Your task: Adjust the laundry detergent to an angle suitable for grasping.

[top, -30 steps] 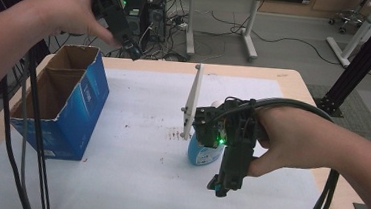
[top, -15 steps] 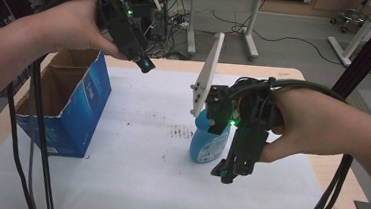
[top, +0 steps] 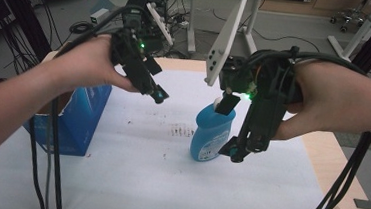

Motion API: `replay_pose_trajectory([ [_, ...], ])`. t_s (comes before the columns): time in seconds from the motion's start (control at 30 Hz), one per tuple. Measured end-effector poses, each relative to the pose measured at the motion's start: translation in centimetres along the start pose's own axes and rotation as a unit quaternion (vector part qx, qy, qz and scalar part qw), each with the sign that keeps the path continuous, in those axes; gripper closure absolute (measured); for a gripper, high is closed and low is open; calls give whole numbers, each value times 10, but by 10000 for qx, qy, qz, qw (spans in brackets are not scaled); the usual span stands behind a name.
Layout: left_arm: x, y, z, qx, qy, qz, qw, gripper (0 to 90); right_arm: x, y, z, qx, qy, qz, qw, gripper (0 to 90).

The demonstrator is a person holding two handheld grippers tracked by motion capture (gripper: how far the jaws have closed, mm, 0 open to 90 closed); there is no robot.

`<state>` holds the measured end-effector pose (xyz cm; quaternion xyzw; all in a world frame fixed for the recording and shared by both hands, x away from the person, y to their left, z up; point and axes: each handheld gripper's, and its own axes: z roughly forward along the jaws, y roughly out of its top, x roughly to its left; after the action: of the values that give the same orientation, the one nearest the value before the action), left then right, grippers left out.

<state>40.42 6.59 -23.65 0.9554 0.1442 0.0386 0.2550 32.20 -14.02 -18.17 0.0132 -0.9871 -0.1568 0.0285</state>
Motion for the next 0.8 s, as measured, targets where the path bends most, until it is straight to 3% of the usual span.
replay_pose_trajectory([
  [0.13,-11,-2,19,-174,-107,58,9998,181,-1,3,-9,-19,-37,-20,10000,177],
  [0.33,-22,-2,40,-470,-214,-18,9987,181,-1,6,-15,-35,-91,-26,9999,177],
  [0.57,-33,2,66,-645,-184,-18,9977,181,-2,7,-15,-33,-59,-32,10000,177],
  [0.8,-38,9,89,-899,-155,-210,9956,181,-3,6,-16,-37,-45,-2,10000,177],
])
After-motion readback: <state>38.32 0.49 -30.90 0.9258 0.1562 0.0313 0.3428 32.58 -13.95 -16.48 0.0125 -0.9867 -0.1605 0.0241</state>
